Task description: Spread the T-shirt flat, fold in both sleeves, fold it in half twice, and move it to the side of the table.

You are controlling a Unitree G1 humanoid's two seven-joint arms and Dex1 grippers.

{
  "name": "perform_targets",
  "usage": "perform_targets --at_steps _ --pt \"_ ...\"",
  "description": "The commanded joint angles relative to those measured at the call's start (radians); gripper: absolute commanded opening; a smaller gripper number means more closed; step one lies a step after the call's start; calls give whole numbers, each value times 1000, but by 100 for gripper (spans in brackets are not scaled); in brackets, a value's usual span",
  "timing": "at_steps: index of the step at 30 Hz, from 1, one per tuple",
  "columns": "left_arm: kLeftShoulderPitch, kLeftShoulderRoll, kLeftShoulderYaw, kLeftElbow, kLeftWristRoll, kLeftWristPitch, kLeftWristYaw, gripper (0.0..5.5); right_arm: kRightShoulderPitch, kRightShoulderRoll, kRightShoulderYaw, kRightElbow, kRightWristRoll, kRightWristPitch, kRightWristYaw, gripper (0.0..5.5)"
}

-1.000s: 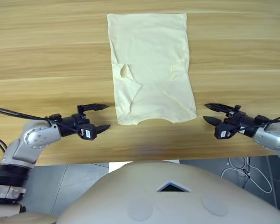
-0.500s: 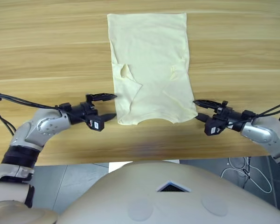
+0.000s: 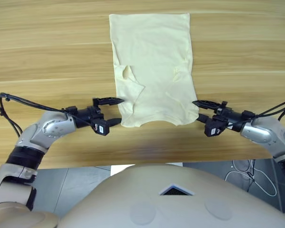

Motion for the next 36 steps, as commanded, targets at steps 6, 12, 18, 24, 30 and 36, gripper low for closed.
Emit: perform_targets --at_steps 6,12,18,24,30,36 --pt "65 55 -62 38 60 43 -84 408 -20 13 26 49 -38 -10 3 276" --pt "29 31 -109 31 62 38 -106 408 -44 19 42 74 -38 -23 -1 276" --pt "-19 11 -155 80 92 33 -111 347 -55 23 52 81 -35 -29 -1 276" --pt "-63 2 -172 143 174 49 -69 252 -57 25 55 83 -29 -34 0 276" --pt "-98 16 -146 157 206 72 -20 134 -57 29 55 88 -27 -35 0 276" --pt "-77 23 -163 120 185 53 -43 38 -54 40 55 91 -28 -33 -5 276"
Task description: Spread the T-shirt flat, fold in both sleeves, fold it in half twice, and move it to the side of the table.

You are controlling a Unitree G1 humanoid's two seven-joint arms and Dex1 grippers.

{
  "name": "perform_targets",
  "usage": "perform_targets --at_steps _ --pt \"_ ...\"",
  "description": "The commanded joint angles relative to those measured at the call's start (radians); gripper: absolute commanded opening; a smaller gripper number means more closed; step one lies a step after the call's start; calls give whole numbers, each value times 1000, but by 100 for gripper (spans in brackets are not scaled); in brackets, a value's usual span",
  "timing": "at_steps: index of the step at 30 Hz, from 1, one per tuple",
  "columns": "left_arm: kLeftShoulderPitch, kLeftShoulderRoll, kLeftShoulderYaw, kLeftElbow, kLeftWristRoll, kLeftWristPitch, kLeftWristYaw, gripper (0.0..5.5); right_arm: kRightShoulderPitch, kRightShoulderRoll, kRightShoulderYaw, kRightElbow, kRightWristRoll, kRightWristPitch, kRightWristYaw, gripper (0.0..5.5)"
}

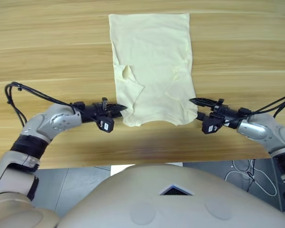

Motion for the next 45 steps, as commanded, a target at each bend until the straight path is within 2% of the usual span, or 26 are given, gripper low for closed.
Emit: perform_targets --at_steps 1,4,11,22,26,30,35,40,45 --pt "65 -7 -71 23 73 37 -73 30 8 7 19 20 -26 6 17 276" --pt "104 -5 -87 -23 17 20 -105 3 6 6 17 24 -25 3 18 276" --pt "130 -4 -98 -41 -49 3 -141 3 -1 18 23 32 -30 6 15 276" --pt "138 -32 -20 19 -20 36 -33 3 -2 8 24 43 -29 -1 7 276" --pt "153 -59 -9 -7 -67 61 -29 83 -3 5 22 39 -26 -1 8 276" --pt "213 -13 23 -71 -86 77 -41 152 7 -4 14 19 -14 5 16 276" --pt "247 17 41 -119 -76 83 -57 210 11 -5 10 0 -7 17 24 276" --pt "314 78 47 -227 -148 86 -107 210 14 -7 5 -4 -1 21 30 276" --pt "281 34 14 -220 -116 93 -126 210 9 3 7 -2 -1 22 27 276"
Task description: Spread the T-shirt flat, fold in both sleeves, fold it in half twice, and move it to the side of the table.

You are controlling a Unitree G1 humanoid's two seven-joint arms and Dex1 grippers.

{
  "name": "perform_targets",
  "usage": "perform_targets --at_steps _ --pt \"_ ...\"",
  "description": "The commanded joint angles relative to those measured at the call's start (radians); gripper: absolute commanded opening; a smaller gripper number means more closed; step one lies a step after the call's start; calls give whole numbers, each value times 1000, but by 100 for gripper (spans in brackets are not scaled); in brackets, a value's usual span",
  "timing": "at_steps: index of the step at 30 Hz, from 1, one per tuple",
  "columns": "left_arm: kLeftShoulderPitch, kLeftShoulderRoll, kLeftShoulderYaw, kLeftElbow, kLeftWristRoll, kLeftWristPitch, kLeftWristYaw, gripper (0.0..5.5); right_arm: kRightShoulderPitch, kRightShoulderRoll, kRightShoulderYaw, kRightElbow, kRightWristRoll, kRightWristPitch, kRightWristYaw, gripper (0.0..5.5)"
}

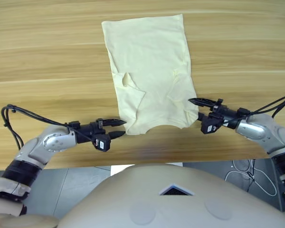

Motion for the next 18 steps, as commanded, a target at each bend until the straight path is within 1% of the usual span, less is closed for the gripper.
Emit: perform_targets --at_steps 1,8,13,15,16,18 --pt "-12 -30 -53 32 73 33 -56 210 5 -4 4 6 -14 13 24 276" --pt "-75 -66 -41 108 171 21 8 210 9 -2 4 7 -13 11 21 276" --pt "-80 -75 -59 114 172 -11 15 210 3 5 9 11 -16 11 20 276" --pt "-76 -69 -66 110 154 -21 4 167 7 3 7 9 -15 11 20 276" --pt "-73 -64 -69 108 145 -25 -2 162 9 2 6 8 -14 11 19 276" --pt "-67 -55 -74 103 127 -32 -10 116 11 1 4 6 -14 12 19 276"
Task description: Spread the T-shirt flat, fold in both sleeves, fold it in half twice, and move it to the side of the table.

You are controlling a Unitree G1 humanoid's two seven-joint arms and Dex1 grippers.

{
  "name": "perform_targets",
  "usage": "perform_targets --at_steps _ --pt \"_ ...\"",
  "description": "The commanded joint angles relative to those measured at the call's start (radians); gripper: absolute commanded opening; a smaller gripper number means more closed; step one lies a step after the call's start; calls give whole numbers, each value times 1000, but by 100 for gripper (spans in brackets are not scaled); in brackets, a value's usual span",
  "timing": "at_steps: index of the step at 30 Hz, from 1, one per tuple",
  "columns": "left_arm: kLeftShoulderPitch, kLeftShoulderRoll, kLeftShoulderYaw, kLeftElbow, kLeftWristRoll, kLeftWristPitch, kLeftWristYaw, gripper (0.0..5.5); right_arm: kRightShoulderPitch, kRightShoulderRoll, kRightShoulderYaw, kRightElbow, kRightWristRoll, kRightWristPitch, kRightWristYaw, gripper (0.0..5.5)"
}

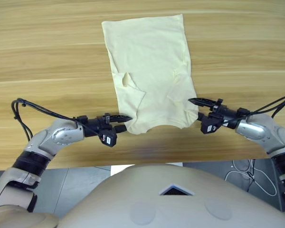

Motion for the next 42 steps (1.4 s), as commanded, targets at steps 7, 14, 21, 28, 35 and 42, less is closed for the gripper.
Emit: perform_targets --at_steps 7,14,21,28,35,42 --pt "47 23 -25 10 -13 -20 -58 15 33 -26 -13 -11 -3 8 28 276" --pt "30 5 -5 58 -16 -30 -34 0 107 -83 -50 -71 79 -27 57 194" --pt "37 0 19 77 -6 -29 -18 0 130 -86 -72 -92 100 -21 77 65" --pt "81 -1 47 70 -20 -21 16 0 104 -47 -84 -59 86 -26 50 3" --pt "161 22 113 19 -151 -39 39 0 145 -42 -86 -115 183 -51 74 3" --pt "392 47 152 -68 -388 -29 27 0 353 -70 -101 -263 486 -43 107 3"
